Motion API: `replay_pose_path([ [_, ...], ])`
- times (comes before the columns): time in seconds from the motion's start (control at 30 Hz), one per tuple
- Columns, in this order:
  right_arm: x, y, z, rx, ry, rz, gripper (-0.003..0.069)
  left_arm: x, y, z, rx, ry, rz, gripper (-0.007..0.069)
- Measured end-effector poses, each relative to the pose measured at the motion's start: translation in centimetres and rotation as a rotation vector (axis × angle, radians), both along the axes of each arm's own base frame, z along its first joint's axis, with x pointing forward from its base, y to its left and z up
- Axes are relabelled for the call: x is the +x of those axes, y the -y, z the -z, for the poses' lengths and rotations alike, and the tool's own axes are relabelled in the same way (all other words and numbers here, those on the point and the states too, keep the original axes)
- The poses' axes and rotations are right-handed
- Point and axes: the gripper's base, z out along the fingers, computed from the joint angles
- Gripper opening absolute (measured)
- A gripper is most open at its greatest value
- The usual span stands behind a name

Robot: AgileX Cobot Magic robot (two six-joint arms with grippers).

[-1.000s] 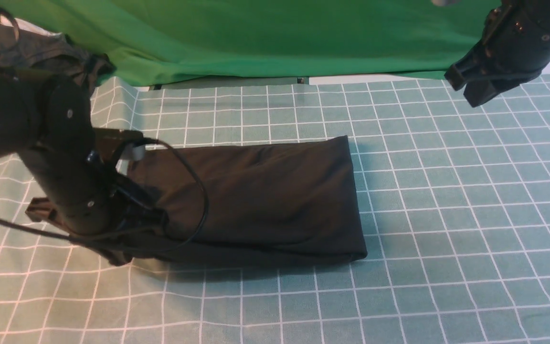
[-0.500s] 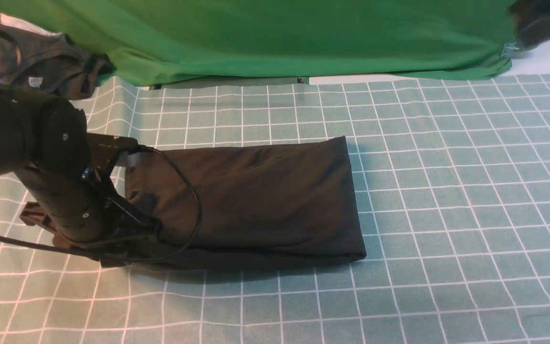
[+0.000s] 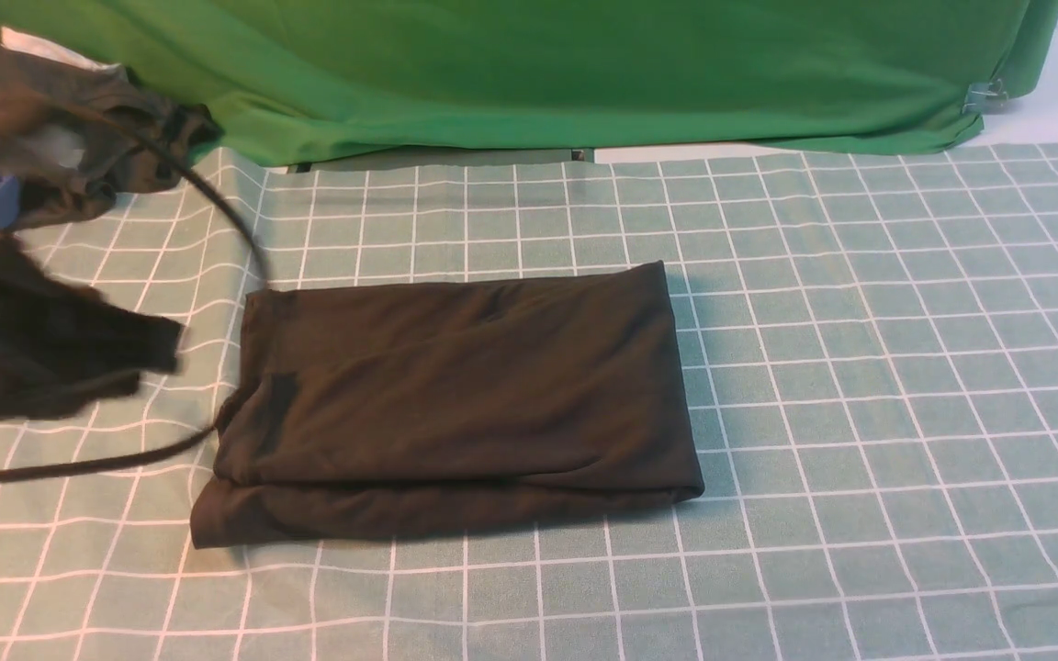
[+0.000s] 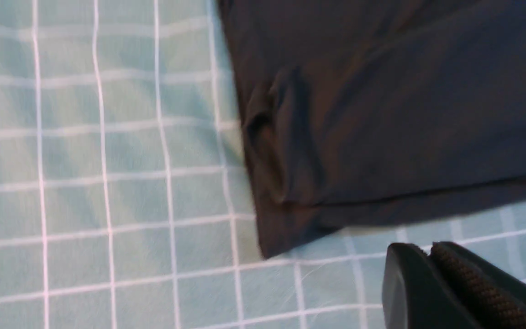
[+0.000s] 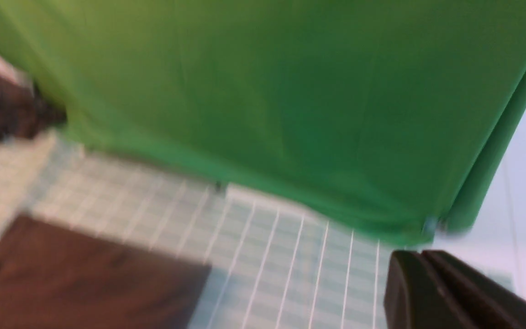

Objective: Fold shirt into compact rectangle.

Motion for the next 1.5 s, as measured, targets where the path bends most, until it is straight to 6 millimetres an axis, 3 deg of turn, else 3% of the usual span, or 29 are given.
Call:
replay_pose_path([
  [0.07, -1.0, 0.3, 0.4, 0.014, 0.040, 0.002, 0.0019, -1.6, -0.2, -1.0, -0.021, 0.064, 0.003, 0.0011],
  [0.1, -2.6, 0.8, 1.4, 0.039, 0.104, 0.006, 0.0019, -4.1, -0.6, -2.3, -0.053, 0.153, 0.008, 0.0010],
  [0.2, -5.6, 1.8, 4.9, 0.112, 0.256, 0.019, 0.0019, -9.7, -1.3, -3.6, -0.123, 0.331, 0.024, 0.0010],
  [0.27, -7.1, 2.3, 7.4, 0.166, 0.365, 0.025, 0.0019, -12.7, -1.9, -3.5, -0.151, 0.448, 0.030, 0.0010],
  [0.3, -7.7, 2.5, 7.7, 0.178, 0.389, 0.025, 0.0019, -12.9, -1.9, -3.4, -0.154, 0.459, 0.030, 0.0010],
  [0.33, -8.5, 2.8, 10.0, 0.226, 0.502, 0.028, 0.0019, -14.9, -2.4, -2.9, -0.167, 0.555, 0.028, 0.0011],
  [0.43, -9.3, 3.2, 12.4, 0.273, 0.635, 0.031, 0.0019, -16.3, -2.7, -1.7, -0.180, 0.651, 0.023, 0.0011],
  [0.57, -9.4, 3.3, 15.0, 0.320, 0.773, 0.036, 0.0033, -16.2, -2.7, 0.7, -0.193, 0.688, 0.019, 0.0011],
  [0.77, -9.0, 3.2, 15.4, 0.330, 0.804, 0.038, 0.0092, -13.9, -2.2, 3.3, -0.206, 0.645, 0.011, 0.0011],
  [0.93, -9.0, 3.2, 15.4, 0.330, 0.804, 0.038, 0.0121, -13.0, -2.1, 3.3, -0.227, 0.689, 0.004, 0.0011],
  [1.5, -8.9, 3.2, 15.5, 0.329, 0.801, 0.039, 0.0161, -13.0, -2.1, 3.1, -0.233, 0.705, 0.002, 0.0011],
])
